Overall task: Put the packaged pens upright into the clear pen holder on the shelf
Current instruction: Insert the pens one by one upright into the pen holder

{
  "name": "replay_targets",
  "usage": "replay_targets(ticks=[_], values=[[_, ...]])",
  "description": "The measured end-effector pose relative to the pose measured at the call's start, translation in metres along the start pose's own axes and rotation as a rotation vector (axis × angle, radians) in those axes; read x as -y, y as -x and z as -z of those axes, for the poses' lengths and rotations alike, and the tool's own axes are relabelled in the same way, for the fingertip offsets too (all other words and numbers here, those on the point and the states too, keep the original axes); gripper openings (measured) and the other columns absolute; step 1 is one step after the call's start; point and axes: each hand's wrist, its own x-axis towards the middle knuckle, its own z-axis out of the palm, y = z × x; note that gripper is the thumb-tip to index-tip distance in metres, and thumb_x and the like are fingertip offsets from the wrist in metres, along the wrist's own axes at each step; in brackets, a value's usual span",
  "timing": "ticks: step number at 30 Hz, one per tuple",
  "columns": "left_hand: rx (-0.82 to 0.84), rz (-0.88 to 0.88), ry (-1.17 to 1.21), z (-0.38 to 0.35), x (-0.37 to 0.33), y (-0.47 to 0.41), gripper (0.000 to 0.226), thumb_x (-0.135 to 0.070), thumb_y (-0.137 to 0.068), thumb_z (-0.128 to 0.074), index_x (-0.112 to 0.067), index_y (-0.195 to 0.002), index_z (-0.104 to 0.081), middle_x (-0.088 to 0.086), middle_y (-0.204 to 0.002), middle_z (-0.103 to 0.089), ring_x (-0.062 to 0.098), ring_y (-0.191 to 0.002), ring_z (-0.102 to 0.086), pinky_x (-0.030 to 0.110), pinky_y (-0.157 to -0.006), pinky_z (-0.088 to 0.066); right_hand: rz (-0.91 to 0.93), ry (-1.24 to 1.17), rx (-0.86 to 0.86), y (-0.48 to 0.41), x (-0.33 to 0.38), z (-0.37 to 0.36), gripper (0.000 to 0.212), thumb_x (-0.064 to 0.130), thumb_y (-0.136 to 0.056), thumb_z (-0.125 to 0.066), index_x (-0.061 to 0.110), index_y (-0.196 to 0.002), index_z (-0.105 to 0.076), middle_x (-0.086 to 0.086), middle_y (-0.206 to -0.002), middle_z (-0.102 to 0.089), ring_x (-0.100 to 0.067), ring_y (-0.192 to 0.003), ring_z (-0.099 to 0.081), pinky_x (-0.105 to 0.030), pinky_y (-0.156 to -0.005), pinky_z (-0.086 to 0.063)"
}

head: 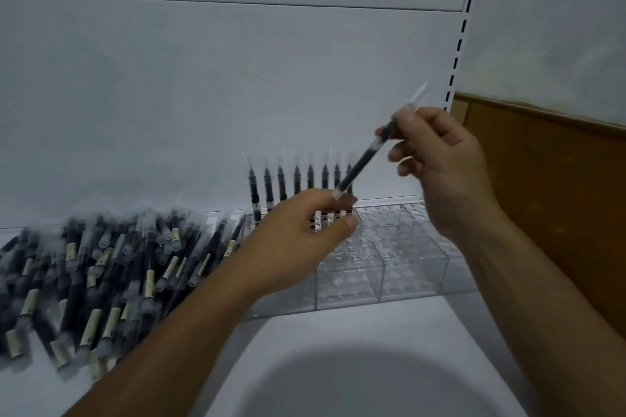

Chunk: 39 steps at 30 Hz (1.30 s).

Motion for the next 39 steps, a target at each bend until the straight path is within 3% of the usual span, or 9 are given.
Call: replay_targets(ticks=[4,7,12,18,22,29,32,35,39], values=[[0.107,-0.075,-0.335,-0.006,-0.003,0.002,0.038,-0.054,-0.091,-0.050,-0.040,-0.125,-0.058,-0.027,-0.132,-0.050,-0.009,-0.121,-0.042,0.020,-0.102,-0.035,0.048,0.127,-0.190,-0.008,-0.004,0.014,0.009,0.024,-0.095,-0.061,0.017,-0.091,-0.065,0.003,-0.085,-0.072,-0.004,-0.061,-0.060,-0.017,-0.052,-0.046],[0.125,-0.094,-0.438,-0.008,-0.003,0.003,0.040,-0.056,-0.092,-0.047,-0.039,-0.127,-0.058,-0.027,-0.137,-0.048,-0.010,-0.123,-0.036,0.014,-0.097,-0.026,0.100,0.322,-0.154,-0.009,-0.012,0.015,0.009,0.022,-0.094,-0.063,0.013,-0.096,-0.064,0.003,-0.083,-0.070,-0.001,-0.061,-0.061,-0.013,-0.051,-0.045],[0.118,-0.111,-0.446,-0.009,-0.003,0.001,0.040,-0.056,-0.092,-0.047,-0.039,-0.126,-0.059,-0.027,-0.138,-0.048,-0.010,-0.124,-0.036,0.014,-0.098,-0.026,0.129,0.527,-0.055,-0.010,-0.026,0.013,0.009,0.025,-0.092,-0.065,0.016,-0.092,-0.064,0.001,-0.085,-0.070,-0.007,-0.066,-0.065,-0.011,-0.054,-0.045],[0.122,-0.119,-0.453,-0.010,-0.001,0.000,0.039,-0.056,-0.093,-0.045,-0.040,-0.126,-0.058,-0.026,-0.139,-0.046,-0.008,-0.126,-0.036,0.019,-0.102,-0.028,0.126,0.818,0.076,-0.006,-0.039,0.010,0.010,0.035,-0.091,-0.065,0.025,-0.089,-0.062,0.013,-0.079,-0.065,-0.010,-0.069,-0.065,-0.035,-0.068,-0.056],[0.122,-0.130,-0.450,-0.010,0.000,-0.001,0.037,-0.054,-0.093,-0.046,-0.039,-0.125,-0.059,-0.026,-0.137,-0.048,-0.008,-0.125,-0.037,0.021,-0.104,-0.031,0.034,0.947,0.188,-0.008,-0.044,0.007,0.014,0.039,-0.091,-0.064,0.030,-0.084,-0.056,0.012,-0.078,-0.064,-0.014,-0.074,-0.065,-0.034,-0.070,-0.053],[0.118,-0.150,-0.456,-0.009,-0.002,0.000,0.036,-0.053,-0.094,-0.048,-0.038,-0.124,-0.060,-0.025,-0.135,-0.050,-0.008,-0.122,-0.040,0.018,-0.099,-0.031,-0.004,1.012,0.167,-0.004,-0.034,0.006,0.015,0.036,-0.091,-0.065,0.027,-0.085,-0.056,0.007,-0.082,-0.066,-0.018,-0.077,-0.065,-0.036,-0.072,-0.054],[0.144,-0.129,-0.461,-0.007,-0.007,-0.001,0.036,-0.052,-0.094,-0.048,-0.038,-0.124,-0.060,-0.024,-0.136,-0.049,-0.005,-0.123,-0.041,0.021,-0.102,-0.034,-0.029,1.016,0.172,0.001,-0.028,0.004,0.012,0.036,-0.091,-0.065,0.026,-0.093,-0.060,0.007,-0.090,-0.068,-0.018,-0.083,-0.065,-0.035,-0.076,-0.053],[0.180,-0.126,-0.524,-0.006,-0.013,-0.003,0.038,-0.054,-0.094,-0.046,-0.036,-0.126,-0.058,-0.021,-0.137,-0.049,-0.001,-0.123,-0.043,0.026,-0.104,-0.037,-0.018,1.056,0.149,0.009,-0.022,0.002,0.027,0.040,-0.091,-0.063,0.022,-0.111,-0.064,0.009,-0.101,-0.070,-0.015,-0.091,-0.063,-0.030,-0.079,-0.050],[0.155,-0.123,-0.566,0.006,-0.019,0.004,0.041,-0.057,-0.093,-0.045,-0.035,-0.125,-0.058,-0.018,-0.133,-0.054,0.002,-0.119,-0.049,0.031,-0.102,-0.042,0.012,1.128,0.139,0.020,-0.010,0.003,0.029,0.040,-0.093,-0.059,0.023,-0.116,-0.064,0.009,-0.108,-0.070,-0.015,-0.095,-0.062,-0.030,-0.080,-0.050]])
